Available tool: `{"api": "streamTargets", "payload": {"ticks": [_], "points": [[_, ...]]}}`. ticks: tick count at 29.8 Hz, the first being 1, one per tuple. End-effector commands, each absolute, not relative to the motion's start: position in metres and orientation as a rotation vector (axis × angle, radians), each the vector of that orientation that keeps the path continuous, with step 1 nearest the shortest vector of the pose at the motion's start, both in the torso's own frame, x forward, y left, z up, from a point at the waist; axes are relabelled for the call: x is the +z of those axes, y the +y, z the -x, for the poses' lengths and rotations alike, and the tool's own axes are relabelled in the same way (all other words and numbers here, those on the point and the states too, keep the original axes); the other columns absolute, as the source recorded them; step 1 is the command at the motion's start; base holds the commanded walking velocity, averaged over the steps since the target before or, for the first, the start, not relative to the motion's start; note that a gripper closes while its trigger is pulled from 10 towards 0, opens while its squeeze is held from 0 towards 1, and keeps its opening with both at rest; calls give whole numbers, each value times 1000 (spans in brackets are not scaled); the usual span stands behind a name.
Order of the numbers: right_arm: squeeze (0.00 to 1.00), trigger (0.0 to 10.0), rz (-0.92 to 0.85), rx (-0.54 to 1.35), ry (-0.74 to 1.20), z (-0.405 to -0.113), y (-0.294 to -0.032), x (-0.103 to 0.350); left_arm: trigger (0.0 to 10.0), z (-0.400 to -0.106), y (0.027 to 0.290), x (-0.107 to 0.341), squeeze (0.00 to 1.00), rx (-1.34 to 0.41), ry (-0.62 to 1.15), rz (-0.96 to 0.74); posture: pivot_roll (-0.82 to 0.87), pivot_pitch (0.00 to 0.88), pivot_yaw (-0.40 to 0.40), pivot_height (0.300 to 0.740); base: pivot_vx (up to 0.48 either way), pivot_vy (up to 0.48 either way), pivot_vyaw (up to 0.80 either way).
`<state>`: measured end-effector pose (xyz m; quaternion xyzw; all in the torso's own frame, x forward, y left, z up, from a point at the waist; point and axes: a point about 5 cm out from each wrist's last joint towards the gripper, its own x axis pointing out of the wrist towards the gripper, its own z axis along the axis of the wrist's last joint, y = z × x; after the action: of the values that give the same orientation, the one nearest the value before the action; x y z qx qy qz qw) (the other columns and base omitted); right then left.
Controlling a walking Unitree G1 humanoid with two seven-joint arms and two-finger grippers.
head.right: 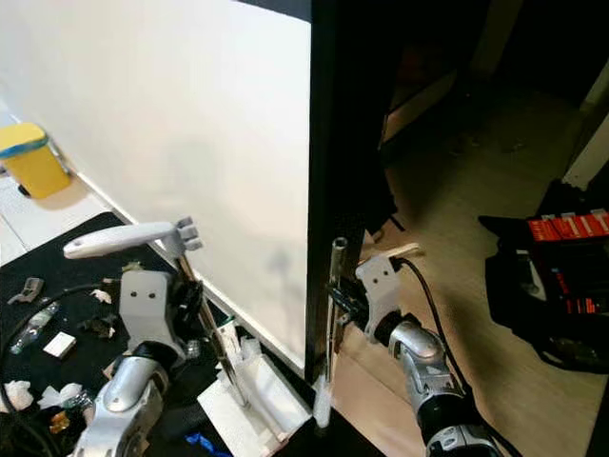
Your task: Sweep floor
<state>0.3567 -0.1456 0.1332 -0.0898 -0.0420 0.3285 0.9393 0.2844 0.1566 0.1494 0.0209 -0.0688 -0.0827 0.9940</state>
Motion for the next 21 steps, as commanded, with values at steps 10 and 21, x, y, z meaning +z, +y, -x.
{"api": "streamTargets", "payload": {"ticks": [10, 21], "points": [[0, 10000, 58, 449, -39, -351, -177, 115, 10000, -274, 148, 129, 0, -224, -97, -66, 84, 190, 3, 740, 0, 0, 0], [0, 10000, 77, 420, -29, -348, -186, 111, 10000, -263, 155, 120, 0, -235, -65, -92, 84, 183, 7, 740, 0, 0, 0]]}}
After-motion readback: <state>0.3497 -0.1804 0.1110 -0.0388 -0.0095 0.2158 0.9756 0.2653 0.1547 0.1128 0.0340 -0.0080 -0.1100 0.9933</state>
